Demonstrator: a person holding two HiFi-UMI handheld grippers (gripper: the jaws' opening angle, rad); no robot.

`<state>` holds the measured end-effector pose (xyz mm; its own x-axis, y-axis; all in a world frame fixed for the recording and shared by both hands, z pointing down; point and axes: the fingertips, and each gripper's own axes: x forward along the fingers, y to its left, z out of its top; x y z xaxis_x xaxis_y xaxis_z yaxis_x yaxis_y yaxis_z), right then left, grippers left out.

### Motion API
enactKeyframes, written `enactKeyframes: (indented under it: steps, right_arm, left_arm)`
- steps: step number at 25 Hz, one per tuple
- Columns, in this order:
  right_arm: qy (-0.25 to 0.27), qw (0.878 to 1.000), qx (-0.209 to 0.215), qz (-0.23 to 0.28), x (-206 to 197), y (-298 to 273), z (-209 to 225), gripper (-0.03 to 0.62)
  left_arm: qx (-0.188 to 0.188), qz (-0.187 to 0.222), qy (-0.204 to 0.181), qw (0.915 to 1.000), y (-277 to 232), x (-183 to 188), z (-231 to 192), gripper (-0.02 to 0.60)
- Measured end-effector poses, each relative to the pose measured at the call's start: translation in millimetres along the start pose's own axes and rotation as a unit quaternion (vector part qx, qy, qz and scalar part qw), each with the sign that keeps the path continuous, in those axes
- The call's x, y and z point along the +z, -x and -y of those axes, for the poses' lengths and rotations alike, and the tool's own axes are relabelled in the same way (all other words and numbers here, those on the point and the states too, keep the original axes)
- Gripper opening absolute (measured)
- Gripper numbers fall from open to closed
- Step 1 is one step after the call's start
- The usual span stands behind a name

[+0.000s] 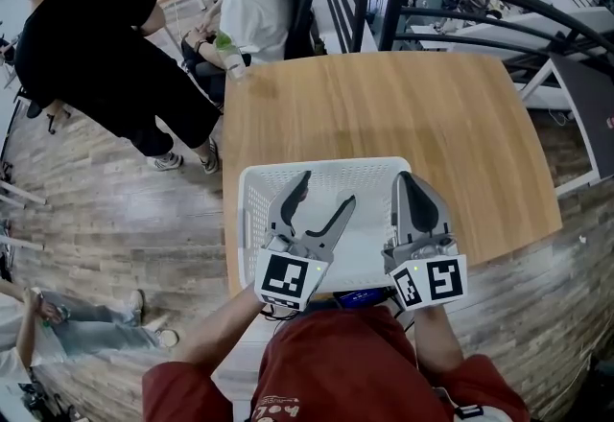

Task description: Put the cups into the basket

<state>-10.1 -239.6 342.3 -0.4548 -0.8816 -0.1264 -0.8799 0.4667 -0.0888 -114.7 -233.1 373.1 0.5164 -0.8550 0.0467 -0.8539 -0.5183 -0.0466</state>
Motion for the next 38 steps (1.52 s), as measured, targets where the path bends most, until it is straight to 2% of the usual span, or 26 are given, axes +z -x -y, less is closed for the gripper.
enactKeyframes:
  steps: [3, 8, 15, 23, 30, 38]
  right_arm:
    - [0.001, 1.000, 0.001, -0.001, 0, -2, -1, 0.005]
    - [0.001, 1.000, 0.004, -0.003, -2, -2, -4, 0.005]
    - [0.001, 1.000, 0.009, -0.006, -8, -4, -9, 0.005]
    - [0.005, 1.000, 0.018, -0.007, -7, -7, -12, 0.005]
    - [0.008, 1.000, 0.023, -0.010, -8, -9, -13, 0.005]
    - [0.016, 0.999, 0.033, -0.008, -6, -9, -22, 0.005]
  left_arm:
    - [0.033, 0.004, -0.004, 0.9995, 5, 4, -9, 0.325]
    - [0.074, 0.011, 0.026, 0.9969, 15, 6, -27, 0.305]
    - [0.123, 0.023, 0.038, 0.9914, 34, 12, -46, 0.285]
    - [0.159, 0.031, 0.048, 0.9856, 50, 17, -53, 0.257]
    - [0.188, 0.022, 0.077, 0.9790, 67, 7, -64, 0.218]
    - [0.197, 0.026, 0.066, 0.9779, 77, 11, -62, 0.181]
